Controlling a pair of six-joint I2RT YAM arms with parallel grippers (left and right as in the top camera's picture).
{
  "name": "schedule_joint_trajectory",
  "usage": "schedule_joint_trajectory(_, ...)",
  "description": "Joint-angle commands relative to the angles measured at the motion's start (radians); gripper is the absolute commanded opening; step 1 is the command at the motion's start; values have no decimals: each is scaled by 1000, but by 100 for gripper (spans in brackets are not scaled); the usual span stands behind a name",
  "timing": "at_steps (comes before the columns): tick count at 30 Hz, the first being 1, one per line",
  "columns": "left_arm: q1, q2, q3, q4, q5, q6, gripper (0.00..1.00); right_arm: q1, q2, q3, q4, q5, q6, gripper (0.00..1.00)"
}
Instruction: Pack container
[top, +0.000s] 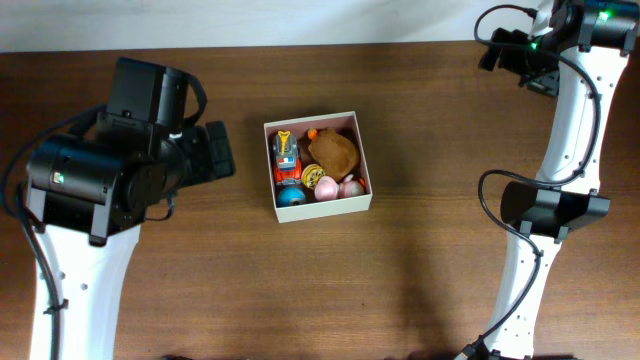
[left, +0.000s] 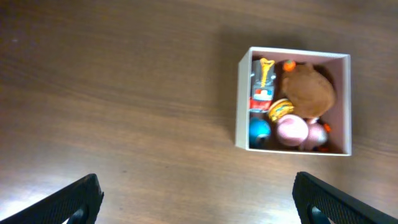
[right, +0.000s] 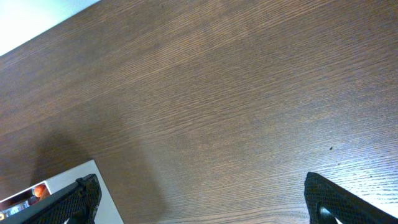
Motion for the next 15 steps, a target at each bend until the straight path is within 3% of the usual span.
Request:
schedule_joint_trajectory(1,20,-9,1,-5,-81,2,100,3,-37,-5,-6,-6,5,99)
schedule_joint_trajectory(10,59,-117,-35,15,-154,94,100,3,-37,-5,-6,-6,5,99)
schedule_joint_trajectory(12,60,-167,-76,90,-156,141,100,3,-37,-5,-6,-6,5,99)
schedule_joint_trajectory(15,61,-288,-210,319,-117,244,100,3,-37,-5,-6,-6,5,99)
